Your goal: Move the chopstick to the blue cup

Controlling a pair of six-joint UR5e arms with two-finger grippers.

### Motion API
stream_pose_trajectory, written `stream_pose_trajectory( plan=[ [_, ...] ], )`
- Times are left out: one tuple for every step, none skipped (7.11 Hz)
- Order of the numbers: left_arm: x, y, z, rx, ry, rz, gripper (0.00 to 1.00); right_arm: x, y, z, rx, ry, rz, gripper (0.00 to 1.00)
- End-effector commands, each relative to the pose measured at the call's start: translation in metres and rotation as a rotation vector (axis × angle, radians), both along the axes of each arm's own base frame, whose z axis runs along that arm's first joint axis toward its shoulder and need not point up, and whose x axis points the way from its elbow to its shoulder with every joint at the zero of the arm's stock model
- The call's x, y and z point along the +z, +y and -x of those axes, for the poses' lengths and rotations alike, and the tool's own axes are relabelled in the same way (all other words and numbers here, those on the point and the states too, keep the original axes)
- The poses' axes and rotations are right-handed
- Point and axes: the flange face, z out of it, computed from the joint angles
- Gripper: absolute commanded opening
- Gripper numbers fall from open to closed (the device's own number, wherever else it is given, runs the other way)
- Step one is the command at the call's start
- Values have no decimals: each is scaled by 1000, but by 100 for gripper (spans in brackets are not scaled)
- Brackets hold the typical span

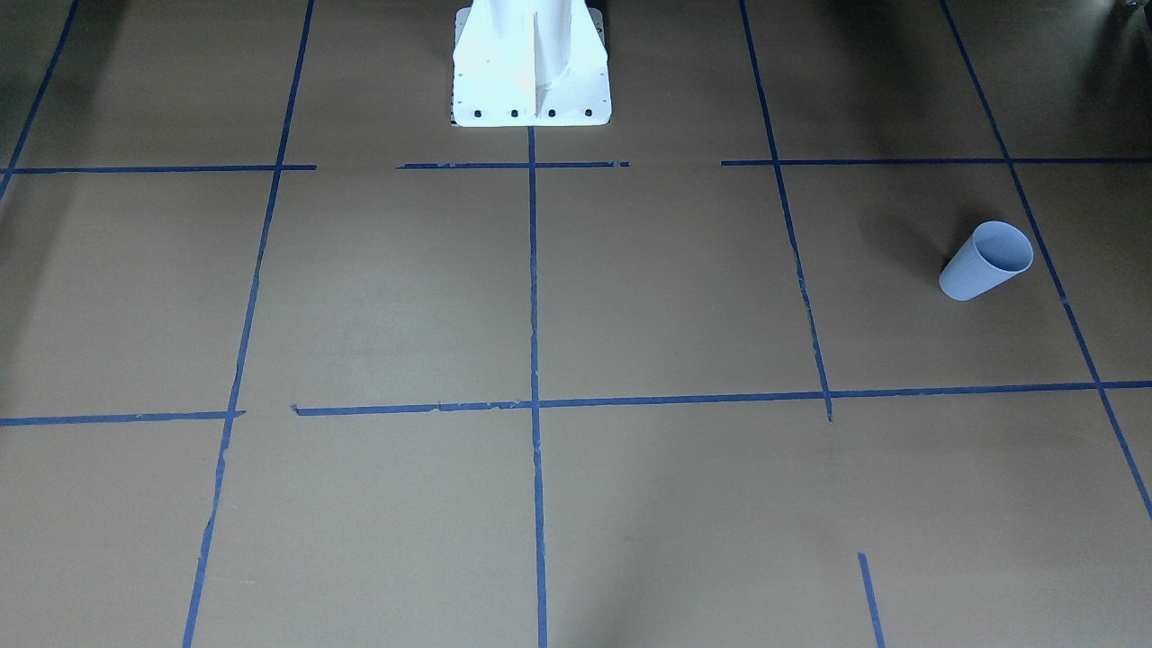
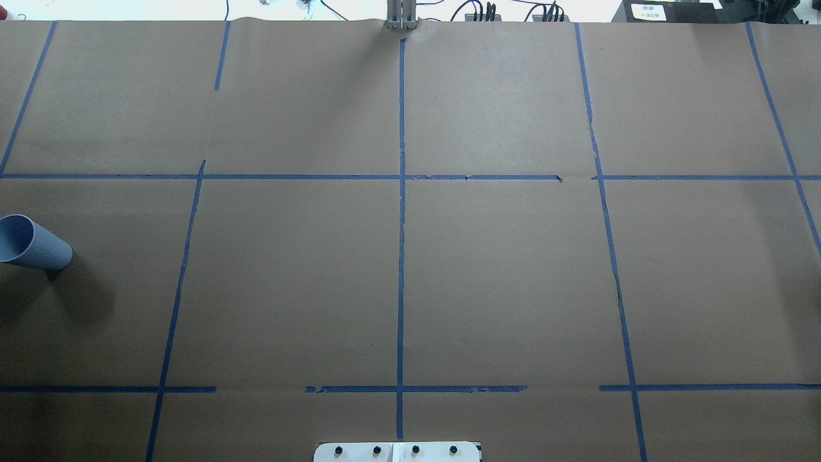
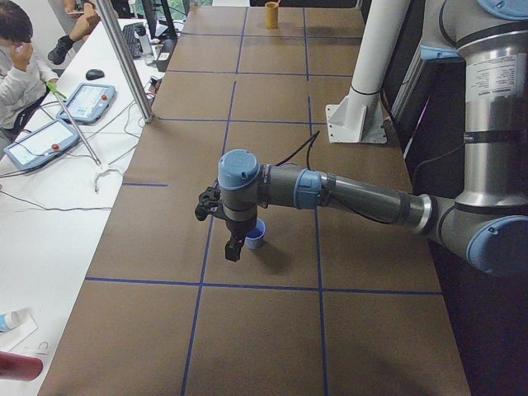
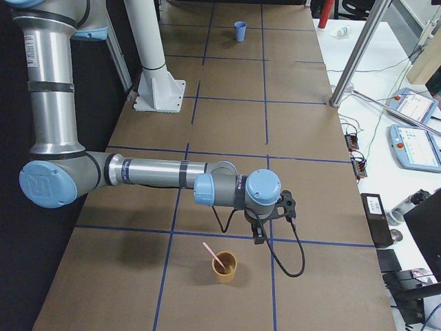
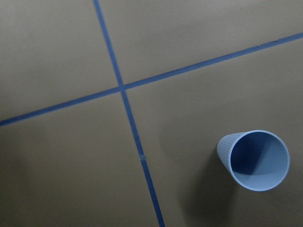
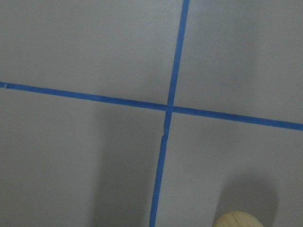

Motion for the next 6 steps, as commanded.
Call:
stream_pose_trajectory(
  plan=[
    [1, -1, 3, -7, 0, 21, 100, -3, 9, -3, 3, 25, -1, 100],
    [-2, 0, 3, -6, 1, 17, 100, -8, 9, -5, 3, 56, -12, 100],
    [1, 0, 2, -5, 1, 26, 100, -6, 15, -5, 3, 61, -12, 100],
    [4, 0, 2, -8, 1, 34, 100, -5, 28, -4, 0, 61, -16, 100],
    [-3, 1, 2, -11, 5, 22, 100, -1, 49, -2, -28, 58, -40, 100],
    [-3, 1, 2, -12, 2, 17, 100, 0, 63, -1, -74, 64, -100, 100]
  ],
)
